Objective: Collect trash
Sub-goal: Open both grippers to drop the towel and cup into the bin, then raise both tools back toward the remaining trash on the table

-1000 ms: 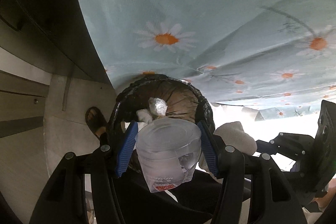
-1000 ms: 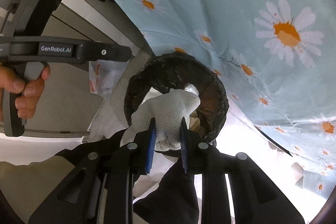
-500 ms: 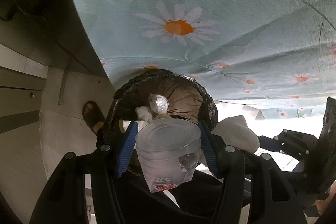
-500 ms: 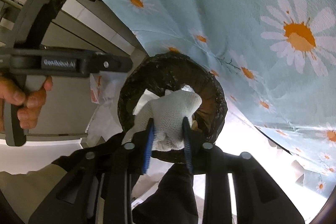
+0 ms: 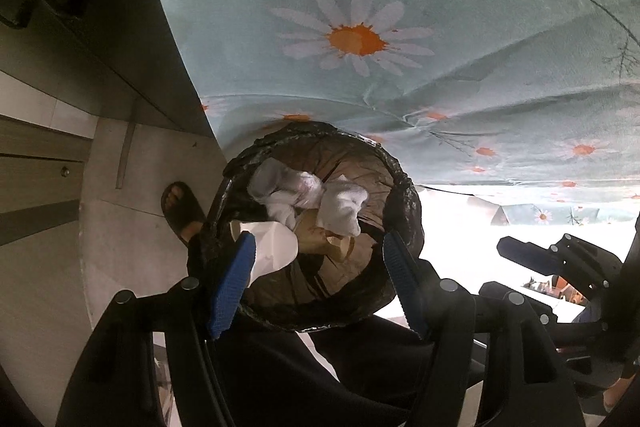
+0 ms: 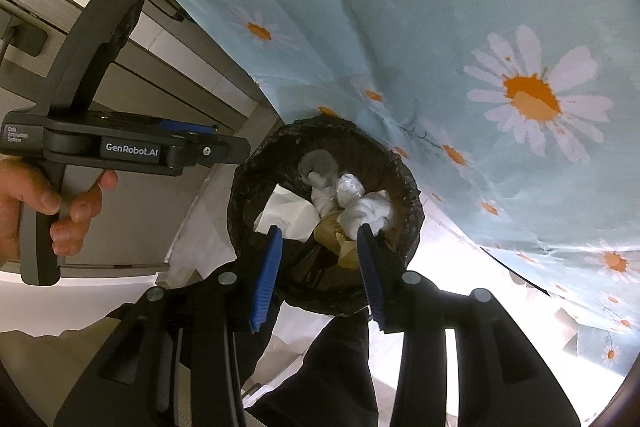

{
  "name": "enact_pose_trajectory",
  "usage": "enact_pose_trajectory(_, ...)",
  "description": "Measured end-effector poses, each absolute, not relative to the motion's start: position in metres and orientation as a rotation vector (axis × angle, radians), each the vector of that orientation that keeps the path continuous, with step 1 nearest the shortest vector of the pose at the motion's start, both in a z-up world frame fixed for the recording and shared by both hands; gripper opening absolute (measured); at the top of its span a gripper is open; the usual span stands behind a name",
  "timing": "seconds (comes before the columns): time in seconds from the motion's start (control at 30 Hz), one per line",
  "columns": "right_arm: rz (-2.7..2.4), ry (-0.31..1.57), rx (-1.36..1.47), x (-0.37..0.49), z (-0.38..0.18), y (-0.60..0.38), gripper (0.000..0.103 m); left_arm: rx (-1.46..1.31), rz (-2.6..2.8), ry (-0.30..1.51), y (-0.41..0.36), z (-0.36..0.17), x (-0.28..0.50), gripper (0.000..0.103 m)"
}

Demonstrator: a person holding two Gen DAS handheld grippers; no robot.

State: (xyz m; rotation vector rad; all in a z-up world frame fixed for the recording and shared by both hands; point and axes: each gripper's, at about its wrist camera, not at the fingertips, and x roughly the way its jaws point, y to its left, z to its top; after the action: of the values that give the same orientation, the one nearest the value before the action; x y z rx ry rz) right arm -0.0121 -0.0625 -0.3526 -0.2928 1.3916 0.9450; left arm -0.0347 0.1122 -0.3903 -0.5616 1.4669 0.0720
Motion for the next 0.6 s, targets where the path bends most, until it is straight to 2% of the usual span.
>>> enact_pose_trajectory(0.1,0.937,1.384,-0.287,-0.012,-0.348,-0.065,0.045,-0.557,0.070,1.459,0.112,-0.384,-0.036,0.064)
enact_pose_trajectory(0.23,0.936,1.357,-0.271,-0.010,-0.334,-0.071,0.045,-0.553,0.076,1.436,0.111,-0.370,-0.036,0.064)
enact_pose_trajectory(0.6,0.977,1.256,-0.198,-0.006,-0.283,-0.095,0.054,-0.490,0.089,1.353,0.094,-0.298,-0.048,0.064)
